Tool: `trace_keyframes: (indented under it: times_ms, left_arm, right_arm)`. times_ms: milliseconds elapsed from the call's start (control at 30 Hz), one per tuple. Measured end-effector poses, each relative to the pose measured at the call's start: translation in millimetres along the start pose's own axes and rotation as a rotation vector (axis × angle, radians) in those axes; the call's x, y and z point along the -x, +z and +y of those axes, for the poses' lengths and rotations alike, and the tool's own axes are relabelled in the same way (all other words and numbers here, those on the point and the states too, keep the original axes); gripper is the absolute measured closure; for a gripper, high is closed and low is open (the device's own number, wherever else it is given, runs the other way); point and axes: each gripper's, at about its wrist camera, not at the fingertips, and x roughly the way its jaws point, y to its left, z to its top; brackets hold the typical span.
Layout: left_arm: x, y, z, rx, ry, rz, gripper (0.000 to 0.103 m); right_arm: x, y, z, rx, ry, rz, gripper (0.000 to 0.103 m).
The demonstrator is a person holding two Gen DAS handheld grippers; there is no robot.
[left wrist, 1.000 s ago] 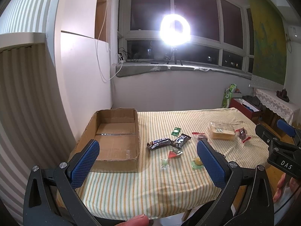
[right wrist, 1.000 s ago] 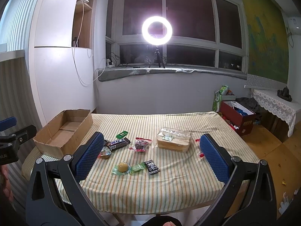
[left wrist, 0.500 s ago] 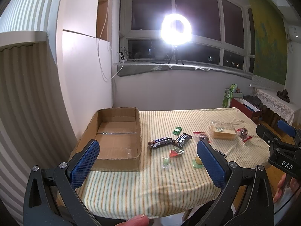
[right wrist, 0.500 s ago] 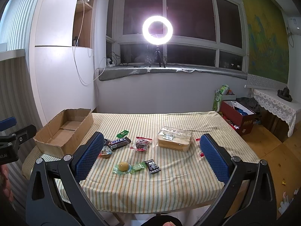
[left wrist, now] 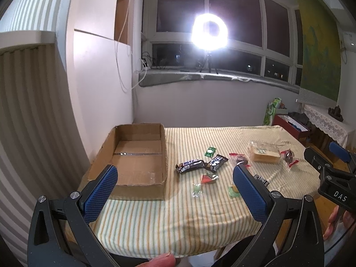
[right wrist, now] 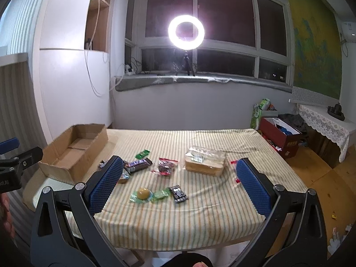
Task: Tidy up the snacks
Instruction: 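Grasp the yellow ball candy with the left tool while the right tool grasps the green candy packet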
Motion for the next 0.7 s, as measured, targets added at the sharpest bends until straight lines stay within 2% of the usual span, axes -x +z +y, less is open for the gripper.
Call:
trace_keyframes:
  times_ms: [133, 300, 500, 700]
  left_arm:
    - [-20.3, -7.4, -7.5, 0.007, -0.034, 0.065, 0.0]
    - [-51.5, -21.6, -23.6, 0.002, -0.105, 0.144, 0.0]
    - [-91.6, -44.9, -46.1, -0.042, -0.15, 0.247, 0.0]
    - [-112.2, -53.1, -56.3, -0.089, -0.202, 0.238, 0.0]
  right_arm:
    - [-17.4, -9.8, -8.2, -0.001, -0.008, 0.055, 0.0]
    - [-48.2, -29.4, -21.3, -0.014, 0.033, 0.147, 0.0]
    - [-92.5, -61.2, -26.7, -0.012, 0.086, 0.277, 0.0]
    - [-120.2, -73.6, -27.4, 0.003, 0.167, 0.315, 0.0]
